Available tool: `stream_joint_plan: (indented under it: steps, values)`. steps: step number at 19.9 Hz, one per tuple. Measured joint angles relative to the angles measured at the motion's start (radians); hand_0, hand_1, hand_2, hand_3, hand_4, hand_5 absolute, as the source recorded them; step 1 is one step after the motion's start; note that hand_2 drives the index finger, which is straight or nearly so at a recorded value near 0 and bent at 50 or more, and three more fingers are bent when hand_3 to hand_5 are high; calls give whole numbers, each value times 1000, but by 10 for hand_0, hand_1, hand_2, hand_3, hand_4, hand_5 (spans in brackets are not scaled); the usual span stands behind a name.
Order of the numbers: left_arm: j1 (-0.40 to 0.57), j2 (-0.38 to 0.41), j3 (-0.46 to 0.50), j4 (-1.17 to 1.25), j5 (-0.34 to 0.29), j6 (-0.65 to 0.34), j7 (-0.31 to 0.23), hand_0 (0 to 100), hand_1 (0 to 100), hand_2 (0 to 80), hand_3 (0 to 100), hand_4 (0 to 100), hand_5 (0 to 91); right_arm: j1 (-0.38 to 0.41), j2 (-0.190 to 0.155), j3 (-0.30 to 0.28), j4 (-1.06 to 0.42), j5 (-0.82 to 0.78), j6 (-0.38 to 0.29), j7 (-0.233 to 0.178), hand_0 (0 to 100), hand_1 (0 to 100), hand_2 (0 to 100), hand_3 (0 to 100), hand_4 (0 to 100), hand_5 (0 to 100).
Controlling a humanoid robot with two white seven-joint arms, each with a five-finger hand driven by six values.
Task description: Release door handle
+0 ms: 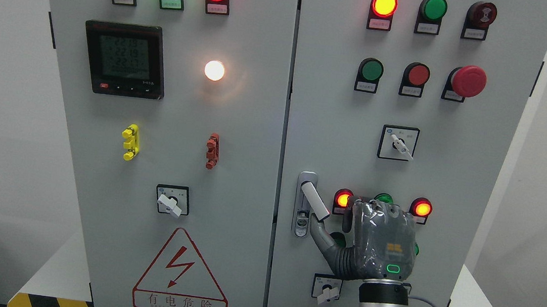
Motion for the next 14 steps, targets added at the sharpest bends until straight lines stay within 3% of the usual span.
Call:
stream_joint_plan:
  steps: [14]
  values:
    - [0,0,0,0,0,0,0,0,0,24,85,11,0,-14,0,-14,-16,-4,1,3,325,400,877,1000,1000,943]
